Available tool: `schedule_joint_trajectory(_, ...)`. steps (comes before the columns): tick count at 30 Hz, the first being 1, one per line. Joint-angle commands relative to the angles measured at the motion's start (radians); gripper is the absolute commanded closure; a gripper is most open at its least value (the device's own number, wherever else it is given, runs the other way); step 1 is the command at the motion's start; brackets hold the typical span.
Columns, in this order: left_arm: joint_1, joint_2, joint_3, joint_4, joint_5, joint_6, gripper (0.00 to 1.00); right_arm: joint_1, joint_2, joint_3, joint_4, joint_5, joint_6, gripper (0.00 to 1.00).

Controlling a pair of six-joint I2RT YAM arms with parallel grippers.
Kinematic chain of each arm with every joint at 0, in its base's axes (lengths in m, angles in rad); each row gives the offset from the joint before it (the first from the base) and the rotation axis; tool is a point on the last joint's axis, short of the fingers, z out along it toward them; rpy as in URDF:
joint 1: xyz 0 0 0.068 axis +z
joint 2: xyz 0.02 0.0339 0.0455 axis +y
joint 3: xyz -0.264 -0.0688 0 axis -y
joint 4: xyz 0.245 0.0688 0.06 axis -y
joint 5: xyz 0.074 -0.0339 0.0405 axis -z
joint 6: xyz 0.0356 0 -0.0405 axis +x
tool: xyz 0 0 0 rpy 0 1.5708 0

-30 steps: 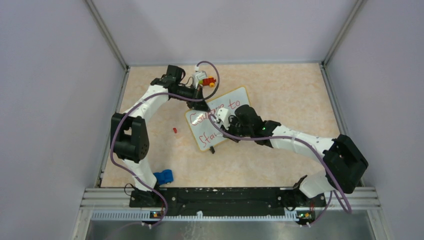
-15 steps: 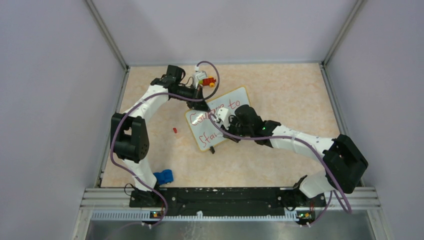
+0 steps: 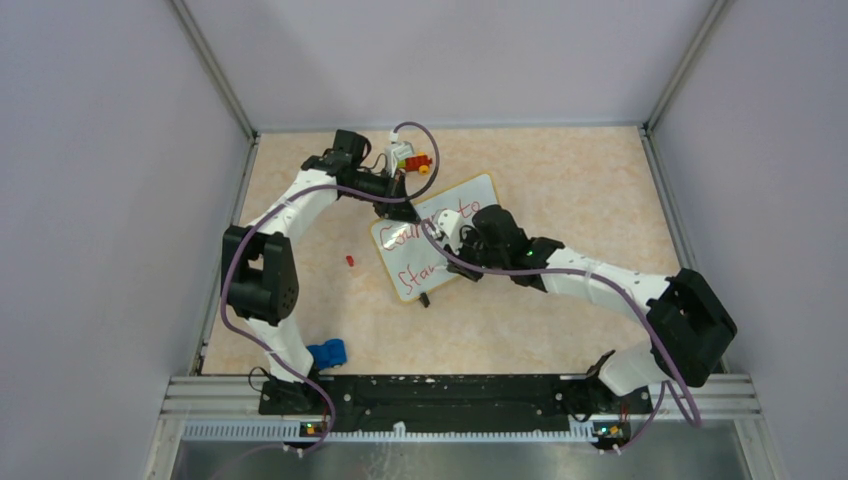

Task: Write a sentence on the whiteboard

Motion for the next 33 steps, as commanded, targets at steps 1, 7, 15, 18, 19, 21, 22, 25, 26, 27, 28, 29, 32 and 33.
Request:
schedule_joint_trajectory(1, -0.026, 0.035, -0.002, -0.097, -0.037, 0.046, 1.00, -0.018, -0.017, 0.062, 0.031, -0.024, -0.004, 1.00)
schedule_joint_trajectory(7, -0.026, 0.032, -0.006, -0.097, -0.039, 0.046, 1.00, -0.002, -0.009, 0.045, 0.024, -0.042, -0.011, 1.00)
schedule_joint_trajectory(15, -0.026, 0.031, -0.004, -0.097, -0.039, 0.045, 1.00, -0.003, -0.004, 0.055, 0.043, 0.004, 0.003, 1.00)
schedule_joint_trajectory(18, -0.024, 0.028, -0.006, -0.098, -0.039, 0.045, 1.00, -0.014, 0.001, 0.058, 0.049, 0.010, 0.013, 1.00)
schedule_joint_trajectory(19, -0.026, 0.027, -0.006, -0.098, -0.040, 0.045, 1.00, -0.017, 0.003, 0.058, 0.049, 0.013, 0.015, 1.00)
schedule_joint_trajectory(21, -0.026, 0.026, -0.006, -0.099, -0.042, 0.046, 1.00, -0.021, 0.000, 0.057, 0.047, 0.019, 0.016, 1.00)
schedule_joint_trajectory(22, -0.026, 0.026, -0.006, -0.099, -0.041, 0.046, 1.00, -0.022, -0.003, 0.055, 0.046, 0.021, 0.016, 1.00)
schedule_joint_trajectory(25, -0.026, 0.028, -0.004, -0.098, -0.040, 0.045, 1.00, -0.026, -0.017, 0.047, 0.042, 0.030, 0.017, 1.00)
schedule_joint_trajectory(26, -0.026, 0.028, -0.004, -0.098, -0.039, 0.045, 1.00, -0.028, -0.022, 0.044, 0.039, 0.032, 0.017, 1.00)
schedule_joint_trajectory(27, -0.026, 0.029, -0.005, -0.097, -0.038, 0.044, 1.00, -0.030, -0.026, 0.041, 0.037, 0.034, 0.017, 1.00)
schedule_joint_trajectory(28, -0.026, 0.029, -0.004, -0.097, -0.038, 0.044, 1.00, -0.031, -0.030, 0.039, 0.036, 0.037, 0.017, 1.00)
schedule_joint_trajectory(29, -0.026, 0.030, -0.004, -0.098, -0.038, 0.043, 1.00, -0.034, -0.030, 0.036, 0.036, 0.039, 0.017, 1.00)
schedule_joint_trajectory(32, -0.026, 0.030, -0.004, -0.098, -0.040, 0.044, 1.00, -0.035, -0.031, 0.024, 0.031, 0.039, 0.014, 1.00)
schedule_joint_trajectory(33, -0.026, 0.030, -0.004, -0.097, -0.041, 0.044, 1.00, -0.035, -0.029, 0.018, 0.031, 0.038, 0.014, 1.00)
